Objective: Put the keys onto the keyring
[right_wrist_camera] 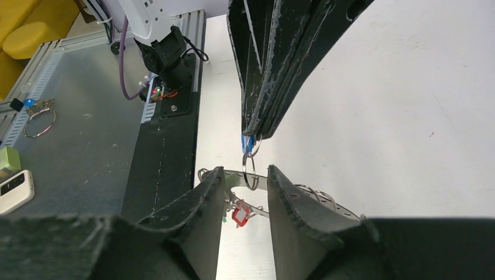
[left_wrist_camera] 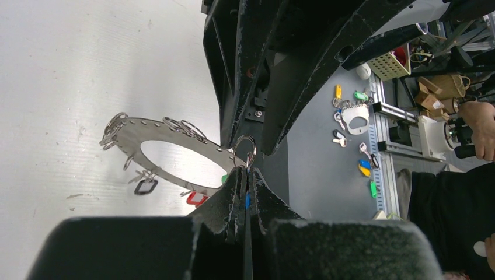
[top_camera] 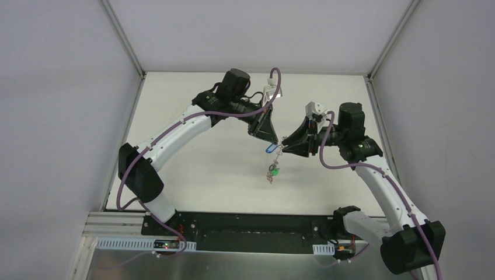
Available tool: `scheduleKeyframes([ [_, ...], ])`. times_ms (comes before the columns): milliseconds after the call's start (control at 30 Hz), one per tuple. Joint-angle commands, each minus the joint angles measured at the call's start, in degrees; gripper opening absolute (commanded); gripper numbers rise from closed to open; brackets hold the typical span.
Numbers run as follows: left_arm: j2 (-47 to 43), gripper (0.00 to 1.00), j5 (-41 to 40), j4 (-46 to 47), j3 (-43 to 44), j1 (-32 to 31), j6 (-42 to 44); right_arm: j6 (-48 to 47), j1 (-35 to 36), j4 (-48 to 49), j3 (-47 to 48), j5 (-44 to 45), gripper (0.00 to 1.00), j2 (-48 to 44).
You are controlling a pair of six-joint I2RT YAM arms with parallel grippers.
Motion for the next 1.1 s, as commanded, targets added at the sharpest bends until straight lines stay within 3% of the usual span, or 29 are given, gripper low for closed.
scheduleKeyframes([
  [0,-1.13,0.0,1.96,1.92,0.83,0.19,-0.58,0.32,1.2,2.81,0.46,-0.12,0.32,-0.18],
  [433,-0.85,0.0,2.09,2.09,1.05,0.19,-0.91,0.14,1.66,2.74,0.37,0.63,0.0,0.08],
  [1067,-1.23,0.0,1.96,3.09,-0.97,1.12,-4.52,6.53,-0.71,9.12,-0.75,-0.09,0.0,-1.94],
])
